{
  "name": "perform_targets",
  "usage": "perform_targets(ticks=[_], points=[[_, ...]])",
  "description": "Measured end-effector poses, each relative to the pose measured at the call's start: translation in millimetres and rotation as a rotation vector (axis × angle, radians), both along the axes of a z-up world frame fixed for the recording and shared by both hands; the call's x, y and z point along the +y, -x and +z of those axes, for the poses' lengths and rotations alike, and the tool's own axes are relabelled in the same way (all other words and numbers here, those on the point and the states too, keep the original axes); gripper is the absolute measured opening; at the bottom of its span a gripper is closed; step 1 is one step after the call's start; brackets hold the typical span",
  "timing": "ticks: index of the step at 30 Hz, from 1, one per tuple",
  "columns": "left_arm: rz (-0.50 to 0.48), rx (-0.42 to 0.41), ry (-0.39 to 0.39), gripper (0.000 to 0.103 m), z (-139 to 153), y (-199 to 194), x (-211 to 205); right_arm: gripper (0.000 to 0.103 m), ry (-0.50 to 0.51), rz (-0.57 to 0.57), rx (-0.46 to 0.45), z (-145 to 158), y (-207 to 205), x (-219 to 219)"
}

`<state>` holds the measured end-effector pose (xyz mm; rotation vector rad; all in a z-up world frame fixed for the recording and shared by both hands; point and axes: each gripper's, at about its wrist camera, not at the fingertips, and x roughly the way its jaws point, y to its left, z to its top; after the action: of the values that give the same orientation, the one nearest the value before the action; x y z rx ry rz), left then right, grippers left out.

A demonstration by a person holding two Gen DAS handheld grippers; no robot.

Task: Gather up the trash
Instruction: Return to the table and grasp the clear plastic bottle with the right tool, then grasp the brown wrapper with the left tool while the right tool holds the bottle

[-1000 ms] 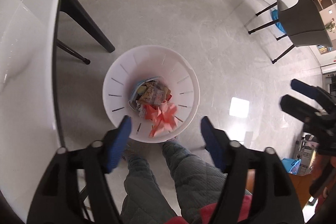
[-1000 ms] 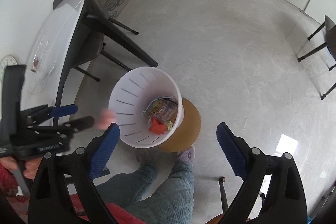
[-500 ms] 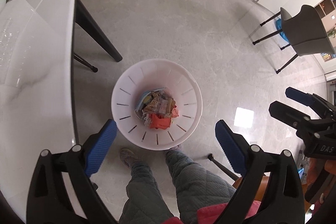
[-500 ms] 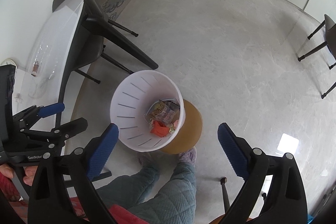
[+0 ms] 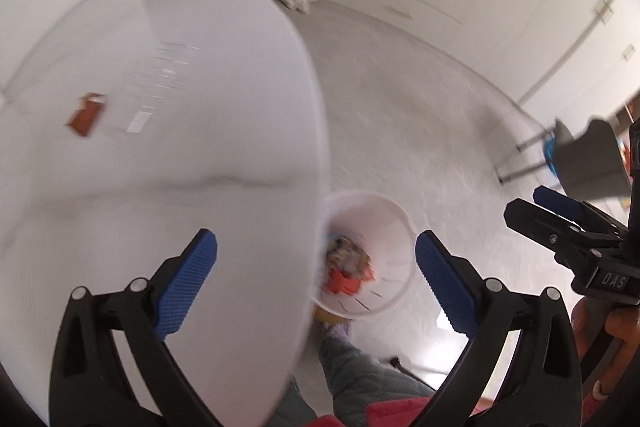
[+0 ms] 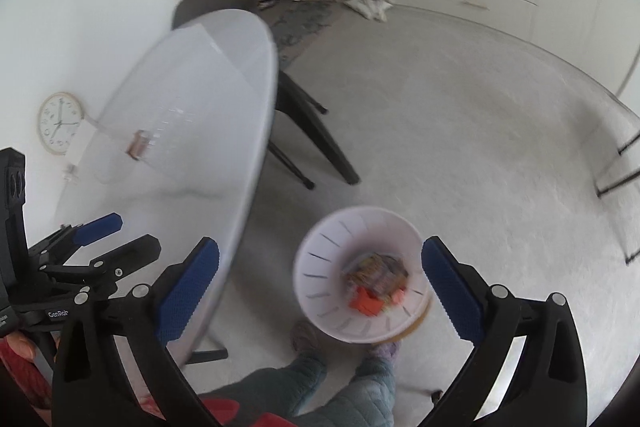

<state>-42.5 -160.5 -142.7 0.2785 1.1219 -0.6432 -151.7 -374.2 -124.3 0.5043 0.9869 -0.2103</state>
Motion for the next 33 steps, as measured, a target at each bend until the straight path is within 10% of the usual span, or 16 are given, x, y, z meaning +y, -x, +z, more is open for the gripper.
perform_targets(ticks=[11,18,27,33], points=[[0.295,-0.12,-0.048,0.095,17.3,-49.2,161.2,0.101,-0.108,0.158,-0.023,10.1,-154.5,108.8],[0.396,-0.076,-0.047,0.095,-1.0,-70.7,225.5,0.101,-0.147,-0.015,0.049,-30.3,-263.3,151.0],[0.336,-0.09,-0.043,0.095,-15.7,-120.2,239.7,0.1,-0.016,-0.102,0.221,-87.4,-328.4,177.3],[0.241,-0.115,-0.05,0.095,-31.9,-178.7,203.1,0.074,-0.036,-0.021,0.209,-90.9,-317.7,164.8]])
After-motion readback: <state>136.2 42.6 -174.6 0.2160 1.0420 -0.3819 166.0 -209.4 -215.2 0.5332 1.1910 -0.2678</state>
